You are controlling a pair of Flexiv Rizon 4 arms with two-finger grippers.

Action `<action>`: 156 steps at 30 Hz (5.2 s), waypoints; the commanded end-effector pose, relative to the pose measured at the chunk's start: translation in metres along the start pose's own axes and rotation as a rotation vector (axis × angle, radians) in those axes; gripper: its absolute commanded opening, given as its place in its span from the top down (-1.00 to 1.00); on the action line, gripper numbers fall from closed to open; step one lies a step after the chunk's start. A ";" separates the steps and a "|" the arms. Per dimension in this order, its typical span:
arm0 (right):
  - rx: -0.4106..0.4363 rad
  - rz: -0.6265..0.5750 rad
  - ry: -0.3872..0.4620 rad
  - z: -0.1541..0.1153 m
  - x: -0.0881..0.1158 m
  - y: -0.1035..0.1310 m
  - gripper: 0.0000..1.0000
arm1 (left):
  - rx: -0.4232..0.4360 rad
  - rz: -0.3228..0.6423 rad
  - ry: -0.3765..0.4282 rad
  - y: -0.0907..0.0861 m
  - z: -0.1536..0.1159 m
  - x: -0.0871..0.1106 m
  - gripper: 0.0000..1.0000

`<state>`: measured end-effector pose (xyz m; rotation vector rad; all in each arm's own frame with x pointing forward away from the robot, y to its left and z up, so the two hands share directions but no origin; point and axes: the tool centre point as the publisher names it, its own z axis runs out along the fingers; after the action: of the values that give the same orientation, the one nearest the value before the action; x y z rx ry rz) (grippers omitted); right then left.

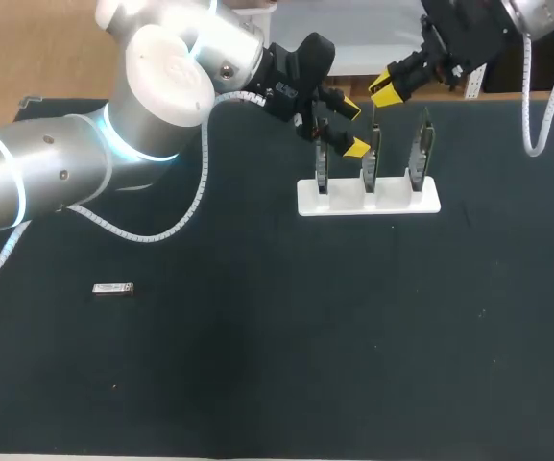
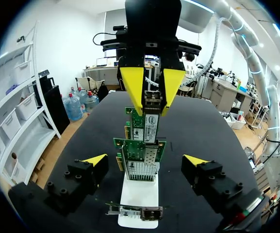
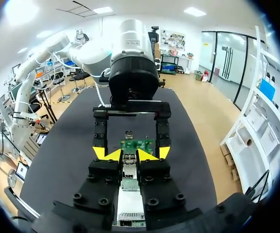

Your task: Pick up the optical module with the left hand, and insert it into the network port with the right hand.

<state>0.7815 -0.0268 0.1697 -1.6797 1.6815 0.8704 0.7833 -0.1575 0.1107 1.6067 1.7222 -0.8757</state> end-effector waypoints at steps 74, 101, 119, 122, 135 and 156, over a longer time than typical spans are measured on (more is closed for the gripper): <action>0.015 -0.030 -0.005 0.002 0.005 0.001 1.00 | -0.001 -0.002 0.004 -0.001 -0.001 -0.001 -1.00; 0.010 -0.047 -0.005 0.003 0.002 0.003 1.00 | -0.001 -0.002 0.004 -0.001 -0.001 -0.001 -1.00; 0.031 -0.062 0.000 -0.002 -0.005 0.007 1.00 | -0.001 -0.002 0.004 -0.001 -0.001 -0.001 -1.00; 0.026 -0.055 0.010 -0.001 -0.003 0.007 1.00 | -0.001 -0.002 0.004 -0.001 -0.001 -0.001 -1.00; 0.037 -0.029 0.022 0.002 0.000 0.003 1.00 | -0.001 -0.002 0.004 -0.001 -0.001 -0.001 -1.00; 0.046 -0.023 0.009 -0.001 -0.001 0.003 1.00 | -0.001 -0.002 0.004 -0.001 -0.001 -0.001 -1.00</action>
<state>0.7805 -0.0249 0.1704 -1.6757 1.6799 0.8068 0.7833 -0.1575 0.1107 1.6067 1.7221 -0.8757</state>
